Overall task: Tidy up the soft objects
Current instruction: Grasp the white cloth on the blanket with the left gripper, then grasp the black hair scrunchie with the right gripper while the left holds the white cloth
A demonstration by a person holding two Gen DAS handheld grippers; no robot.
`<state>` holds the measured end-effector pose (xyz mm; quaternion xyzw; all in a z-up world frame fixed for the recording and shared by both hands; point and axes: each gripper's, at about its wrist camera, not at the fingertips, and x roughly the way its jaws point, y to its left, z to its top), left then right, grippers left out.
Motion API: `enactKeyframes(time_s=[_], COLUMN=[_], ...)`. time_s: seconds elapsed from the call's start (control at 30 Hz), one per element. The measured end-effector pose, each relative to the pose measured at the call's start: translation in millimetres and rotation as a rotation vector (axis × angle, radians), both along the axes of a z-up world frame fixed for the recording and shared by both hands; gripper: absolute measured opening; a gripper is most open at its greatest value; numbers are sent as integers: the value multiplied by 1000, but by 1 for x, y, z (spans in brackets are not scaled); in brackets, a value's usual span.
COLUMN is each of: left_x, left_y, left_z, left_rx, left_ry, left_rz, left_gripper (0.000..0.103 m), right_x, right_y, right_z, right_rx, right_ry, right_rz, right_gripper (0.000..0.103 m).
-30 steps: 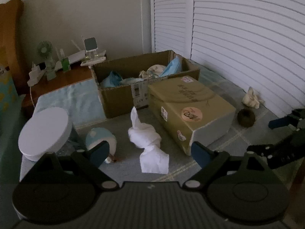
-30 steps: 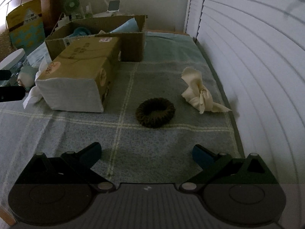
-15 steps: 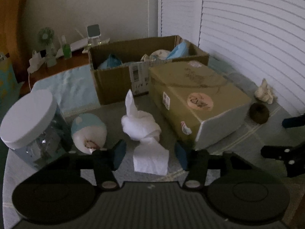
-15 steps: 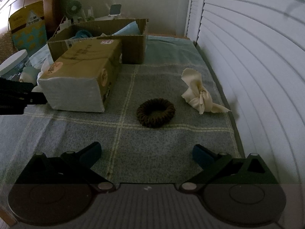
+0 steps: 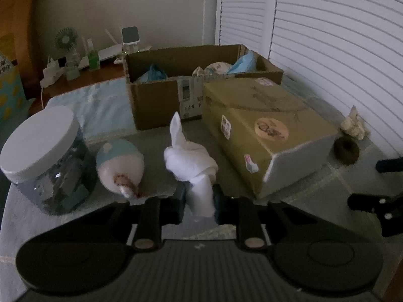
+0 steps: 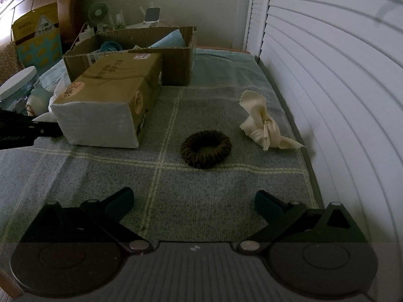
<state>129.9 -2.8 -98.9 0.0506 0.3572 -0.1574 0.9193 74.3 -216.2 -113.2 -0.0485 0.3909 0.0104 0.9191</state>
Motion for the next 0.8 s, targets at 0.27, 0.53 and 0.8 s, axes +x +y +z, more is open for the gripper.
enactKeyframes(time_s=[0.27,0.53,0.8], left_x=[-25,-27,-17], left_y=[16,13,8], left_z=[2,-1,-6], left_rx=[3,30,26], left_ry=[39,-4,-21], left_rz=[-23,11,40], left_gripper=[21,53,76], right_x=[-6,-7,5], right_y=[1,1,-1], right_z=[-1,-1,1], right_rx=[-2,-3,-22], right_ry=[-21,-28,-27], right_rz=[-4,-1,10], right_gripper=[103,103,103])
